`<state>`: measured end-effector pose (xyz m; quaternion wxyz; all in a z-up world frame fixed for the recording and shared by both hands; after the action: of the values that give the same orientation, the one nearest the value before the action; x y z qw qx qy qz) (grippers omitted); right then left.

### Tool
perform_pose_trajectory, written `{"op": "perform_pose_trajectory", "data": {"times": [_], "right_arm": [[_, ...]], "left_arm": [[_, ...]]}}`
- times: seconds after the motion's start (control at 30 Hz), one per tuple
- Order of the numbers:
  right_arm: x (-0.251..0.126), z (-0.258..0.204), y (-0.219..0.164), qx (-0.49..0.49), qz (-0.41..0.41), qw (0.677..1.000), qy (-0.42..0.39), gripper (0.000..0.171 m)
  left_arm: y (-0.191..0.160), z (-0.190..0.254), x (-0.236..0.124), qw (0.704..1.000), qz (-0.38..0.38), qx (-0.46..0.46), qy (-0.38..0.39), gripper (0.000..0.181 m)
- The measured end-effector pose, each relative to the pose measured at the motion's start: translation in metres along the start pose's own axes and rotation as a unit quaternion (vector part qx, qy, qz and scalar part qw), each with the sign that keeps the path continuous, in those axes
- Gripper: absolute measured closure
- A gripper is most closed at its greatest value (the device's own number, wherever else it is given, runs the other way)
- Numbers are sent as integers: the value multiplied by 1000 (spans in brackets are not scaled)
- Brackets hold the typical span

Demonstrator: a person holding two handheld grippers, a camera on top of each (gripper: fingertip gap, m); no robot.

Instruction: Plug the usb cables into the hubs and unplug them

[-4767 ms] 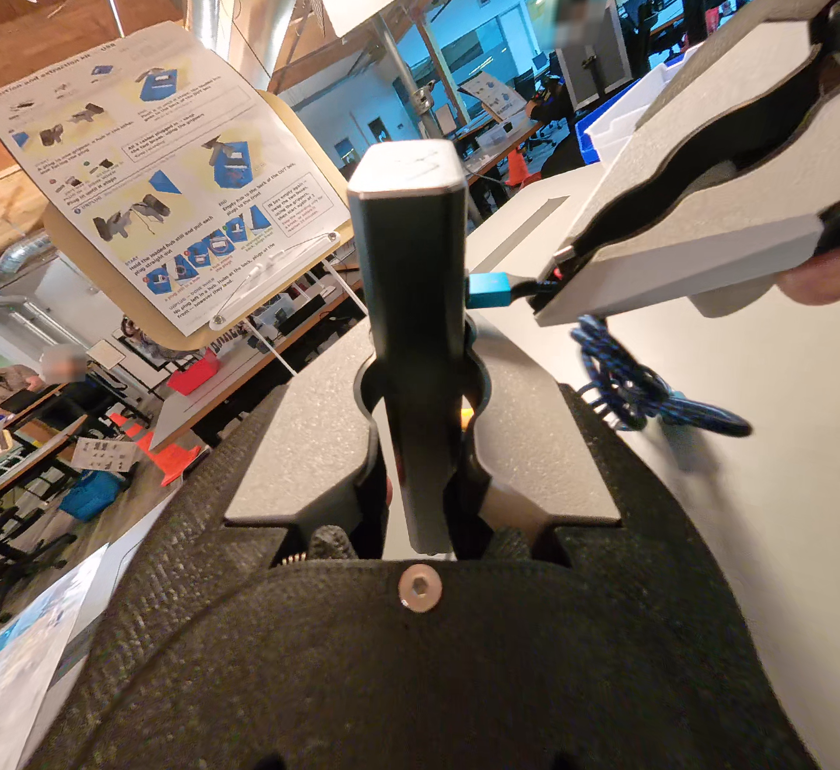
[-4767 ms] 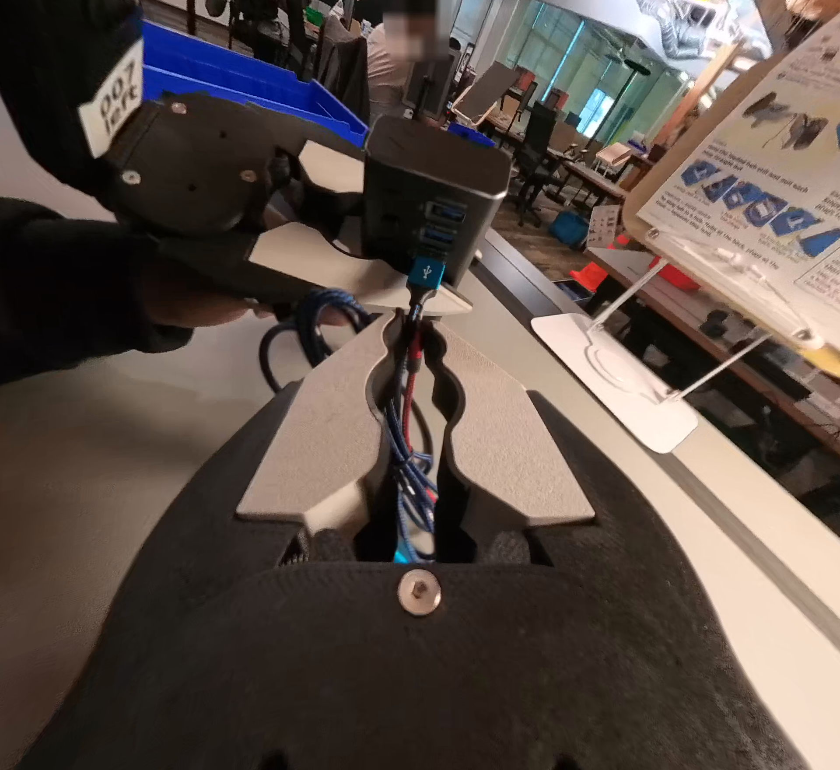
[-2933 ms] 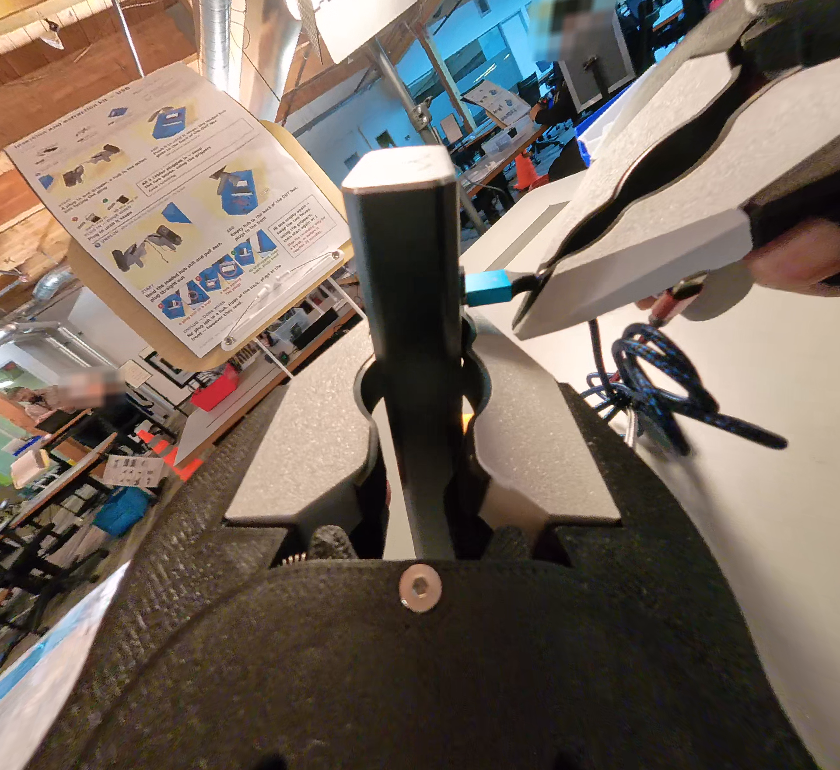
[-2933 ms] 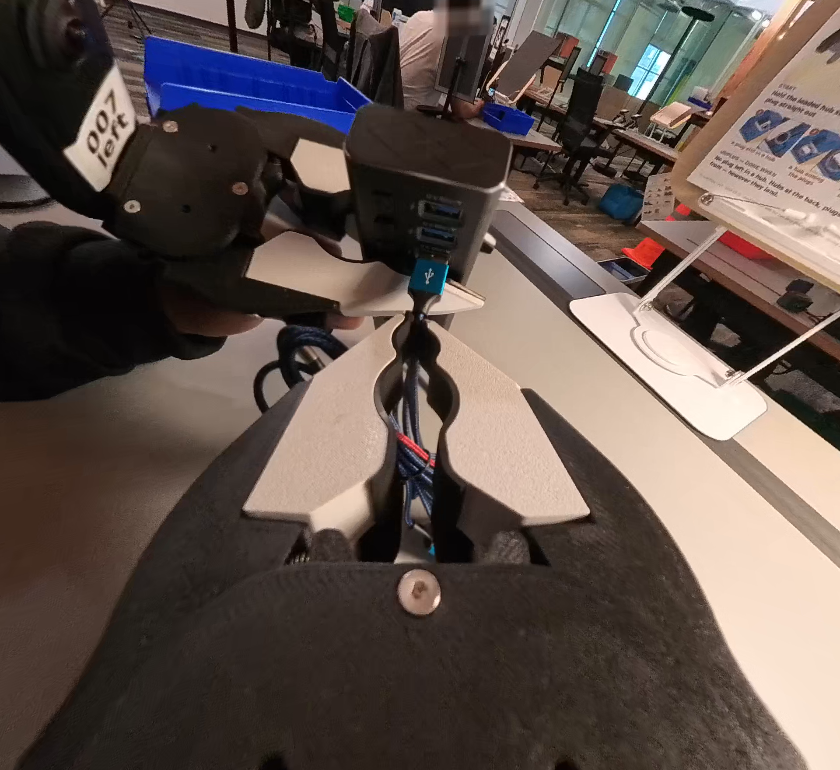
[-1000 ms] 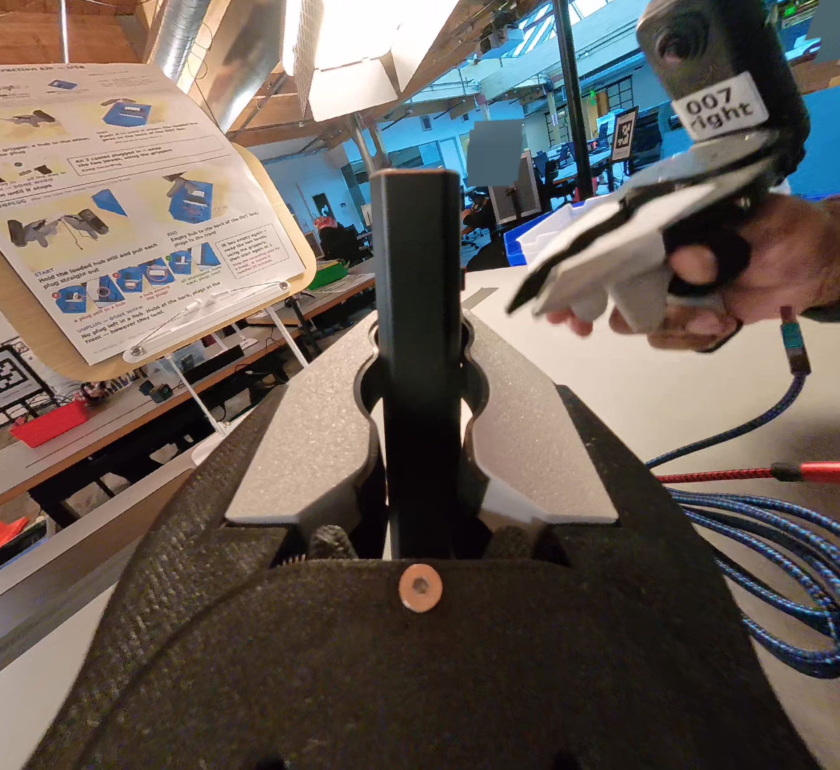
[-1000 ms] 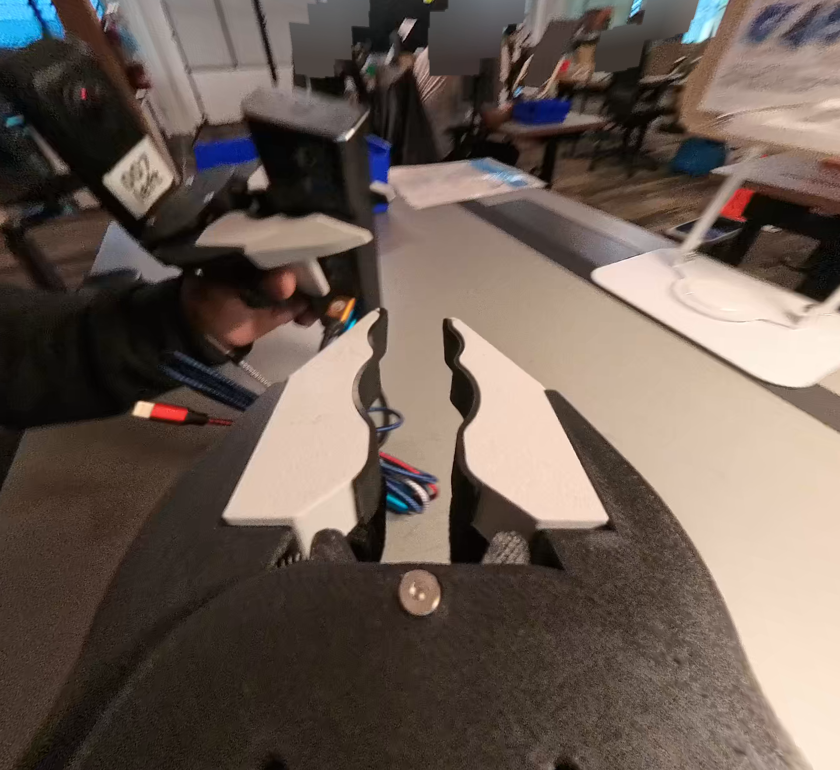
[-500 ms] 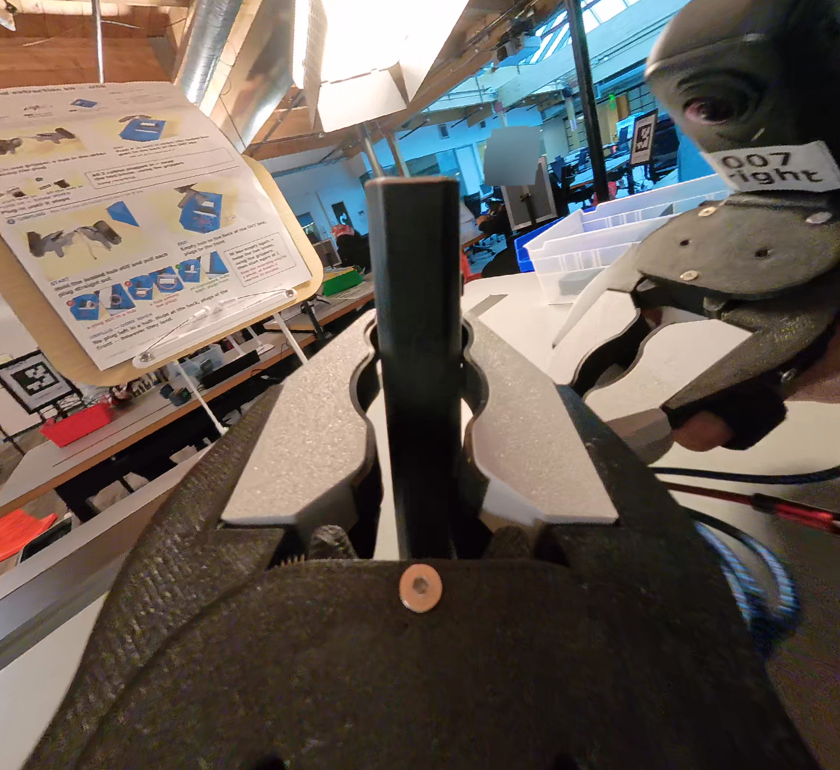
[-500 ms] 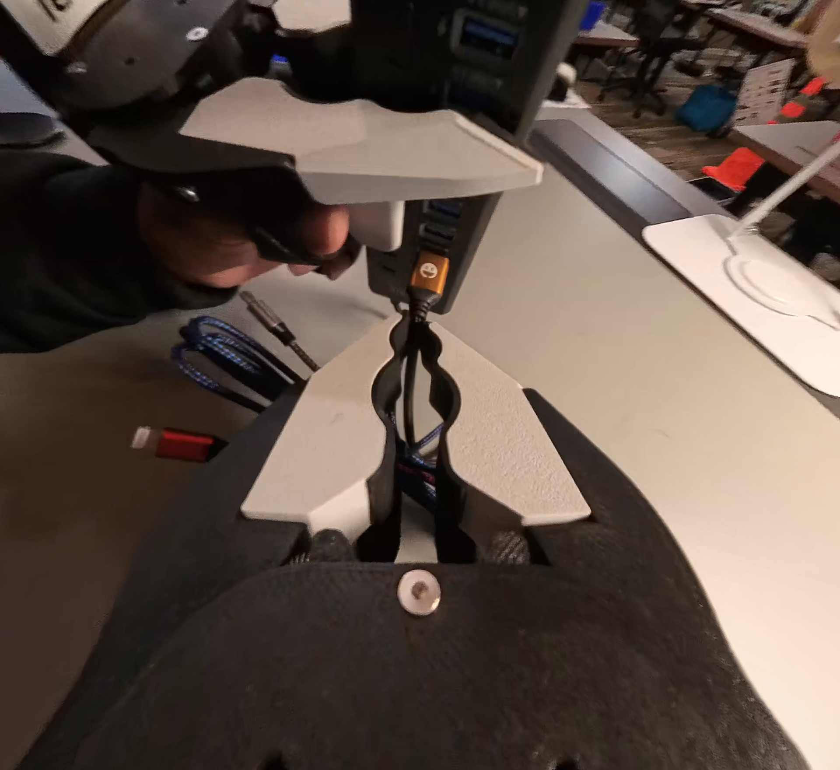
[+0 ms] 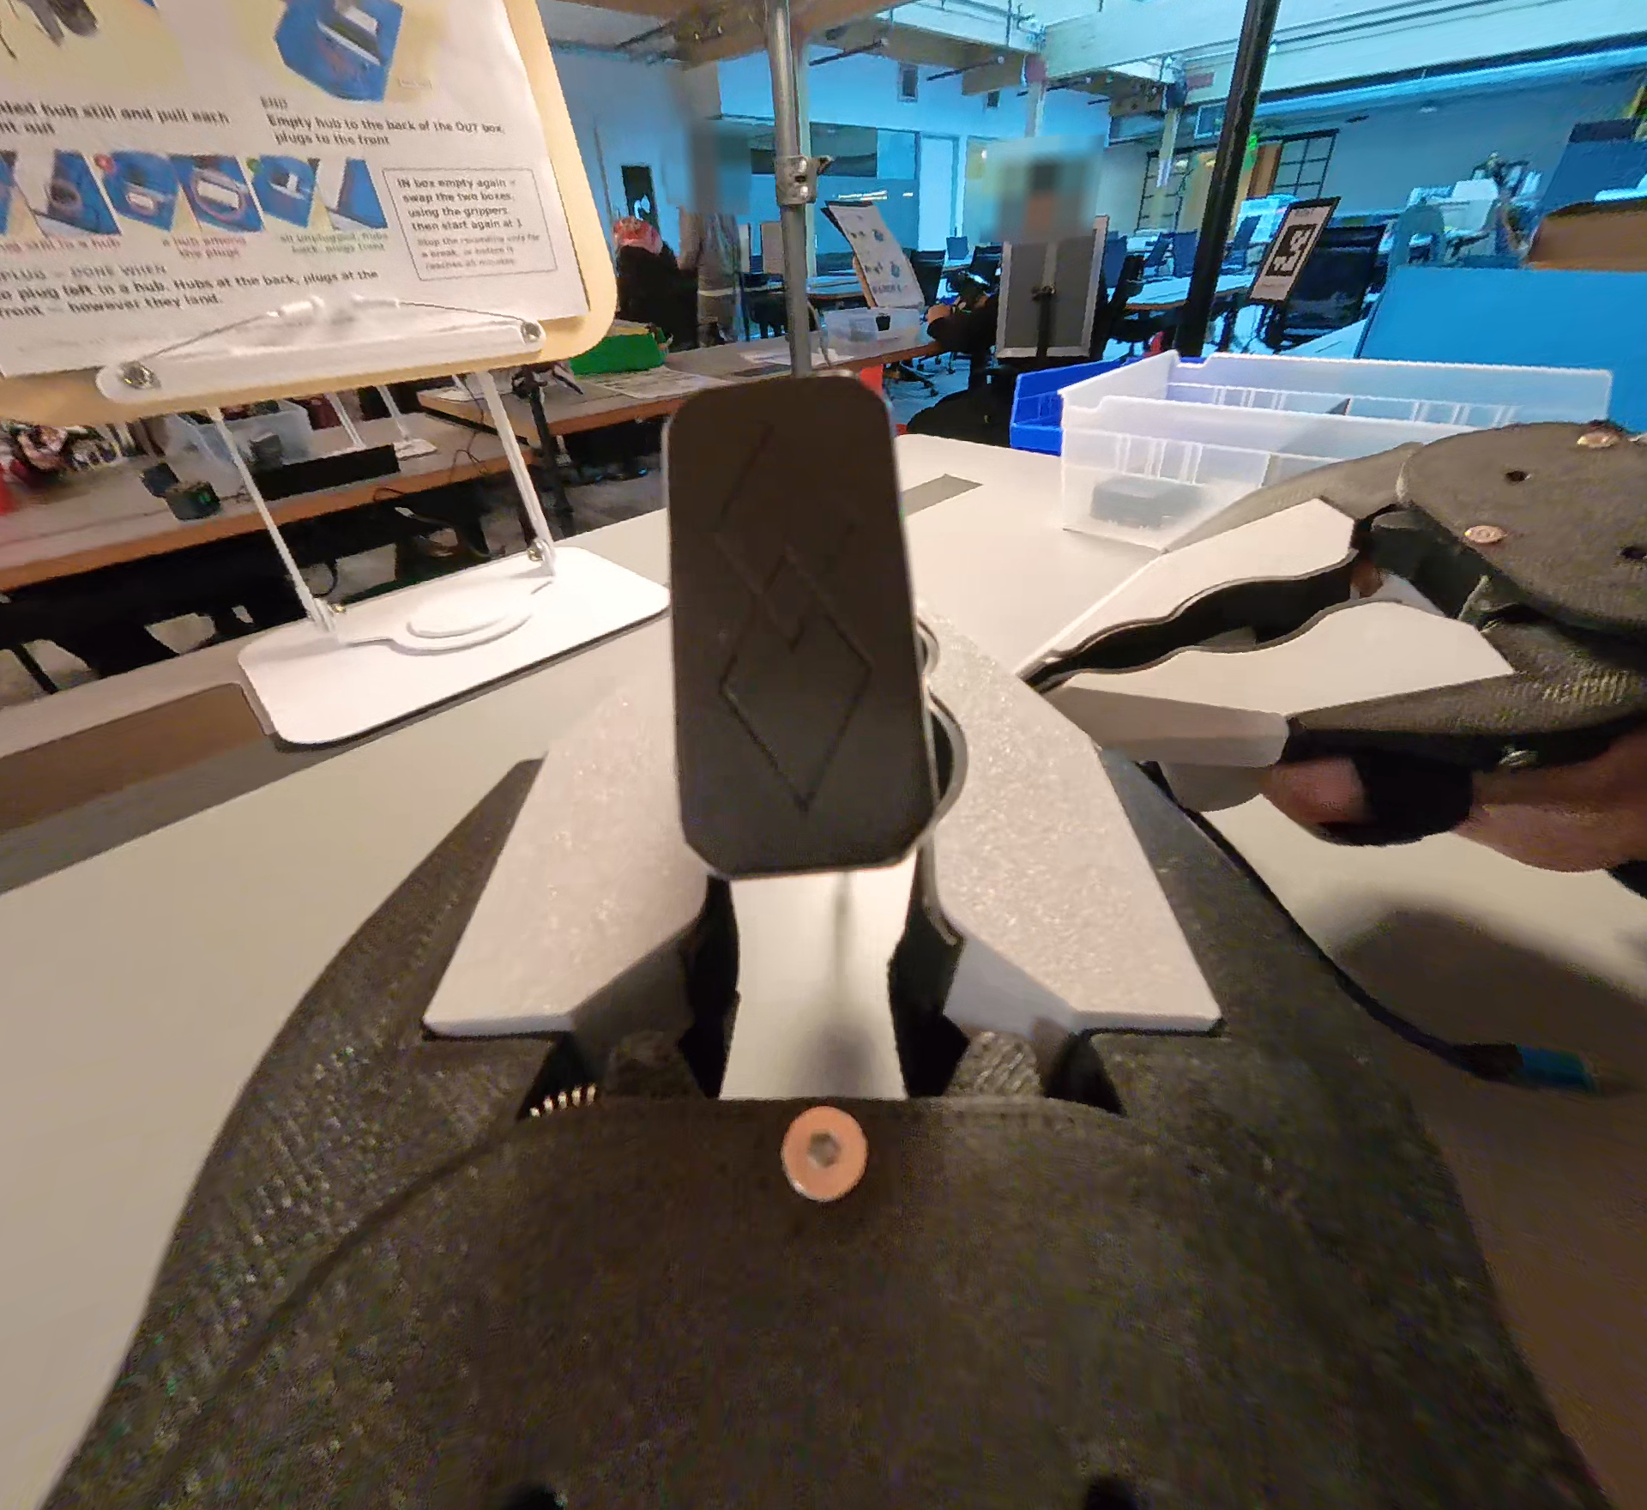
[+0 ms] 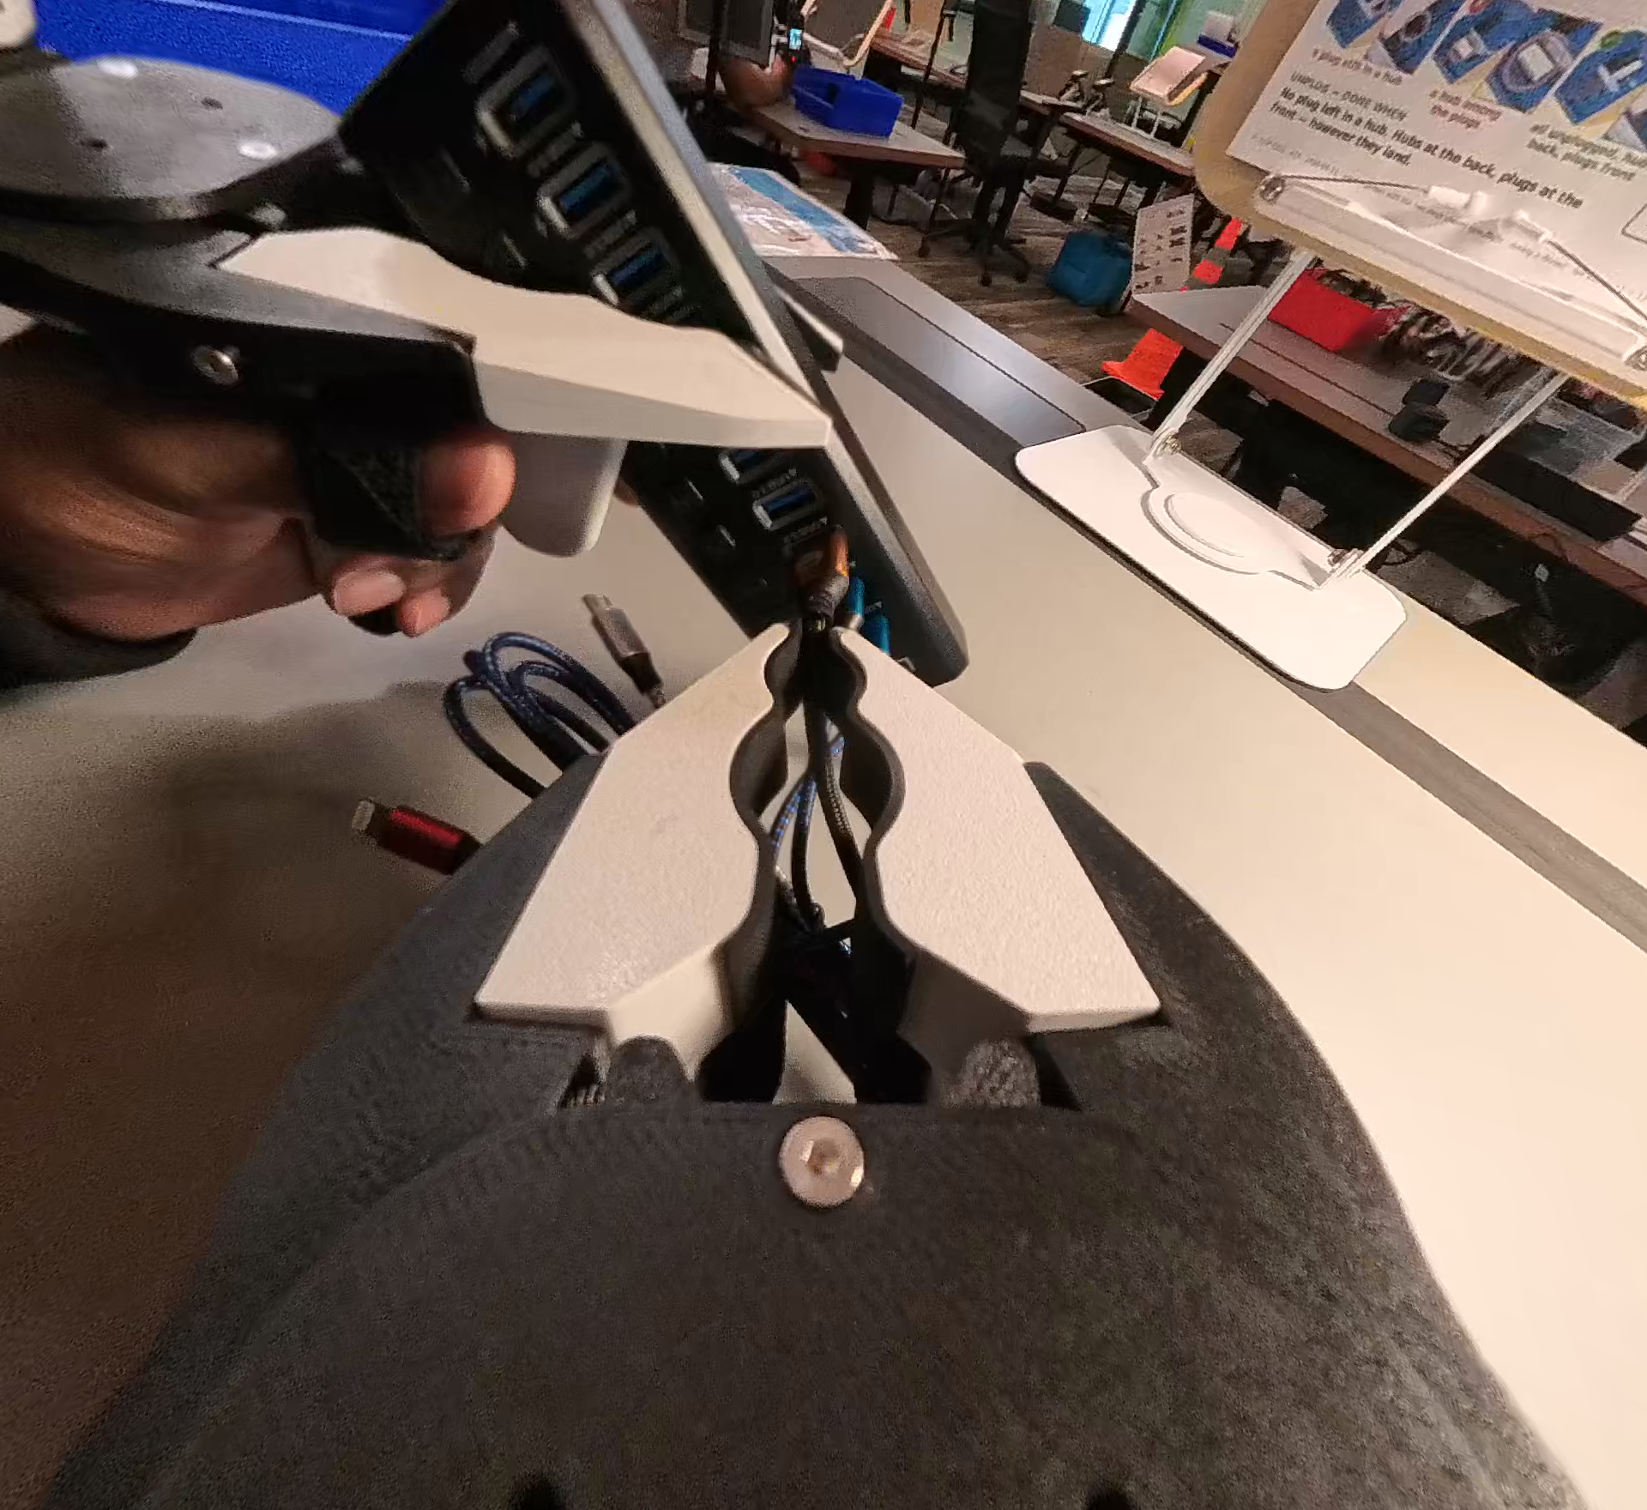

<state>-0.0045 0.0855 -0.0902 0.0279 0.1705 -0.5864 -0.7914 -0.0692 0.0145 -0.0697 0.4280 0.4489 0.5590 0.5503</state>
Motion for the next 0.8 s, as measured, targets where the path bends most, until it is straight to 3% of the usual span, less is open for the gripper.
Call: {"op": "perform_pose_trajectory", "data": {"times": [0.13,0.3,0.57,0.8], "right_arm": [[-3,3,5,21,20,1000,1,171],[-5,-1,7,-7,27,1000,-8,171],[-5,-9,7,-57,17,998,-25,170],[-7,-8,11,-76,18,997,-27,170]], "left_arm": [[-11,3,5,999,-37,-11,-14,140],[-6,5,2,1000,-7,6,-10,142],[5,11,-6,989,-11,142,25,143],[10,11,-7,989,-5,145,25,143]]}}
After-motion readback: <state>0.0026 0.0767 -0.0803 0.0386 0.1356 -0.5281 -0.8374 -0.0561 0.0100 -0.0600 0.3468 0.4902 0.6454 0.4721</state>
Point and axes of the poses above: each gripper's, where its closed fingertips meet, x out along the fingers, y out of its top, z = x × y across the jaws, the point moved 5 cm from there along -x, back along the fingers, and after that the axes turned 1 degree about -x, right-handed, at the moved point
